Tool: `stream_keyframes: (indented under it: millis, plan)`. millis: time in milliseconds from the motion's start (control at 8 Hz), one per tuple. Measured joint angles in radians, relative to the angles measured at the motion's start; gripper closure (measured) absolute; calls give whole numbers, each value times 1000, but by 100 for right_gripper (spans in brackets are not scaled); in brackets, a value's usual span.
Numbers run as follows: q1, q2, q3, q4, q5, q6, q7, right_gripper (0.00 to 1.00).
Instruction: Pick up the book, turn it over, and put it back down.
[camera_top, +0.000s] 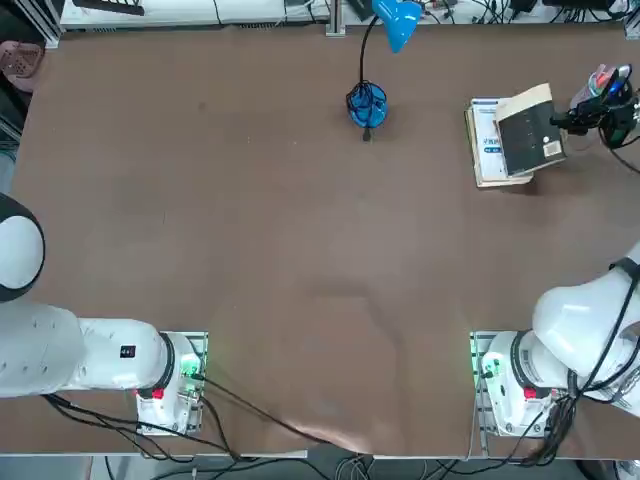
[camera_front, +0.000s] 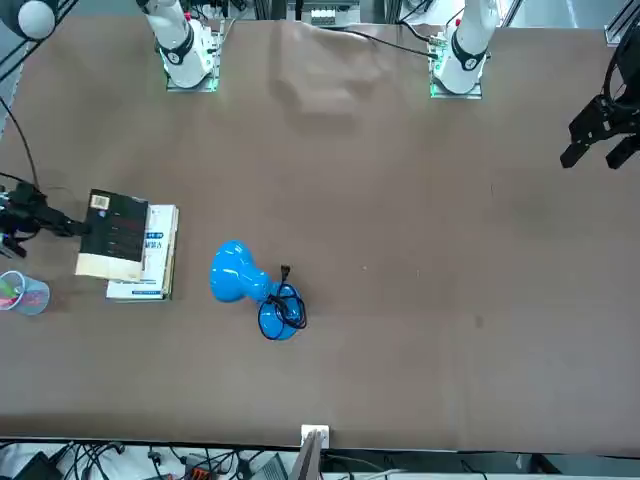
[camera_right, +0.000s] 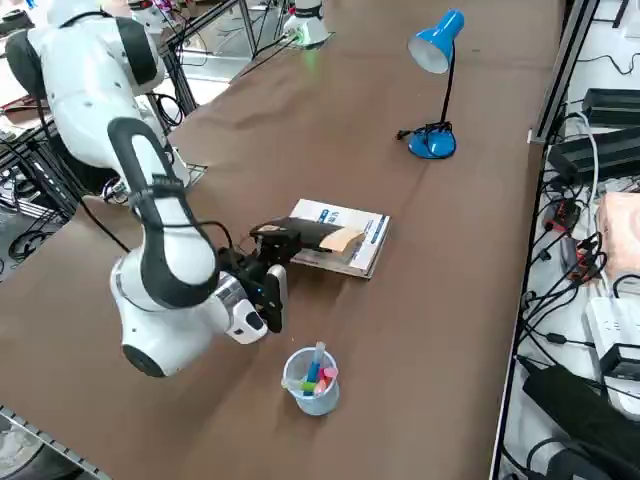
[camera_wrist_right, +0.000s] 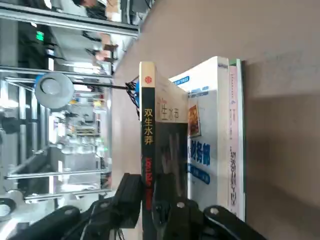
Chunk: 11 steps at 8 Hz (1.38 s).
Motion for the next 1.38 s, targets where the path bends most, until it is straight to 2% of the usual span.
stream_keyframes:
  millis: [500, 875, 1125, 1375]
  plan:
    - [42, -172, 8, 121, -239, -15, 166, 89]
    - [160, -279, 11, 145, -486, -1, 206, 89]
    - [246, -341, 14, 144, -675, 97, 209, 89]
    - [318, -398, 14, 120, -750, 136, 238, 89]
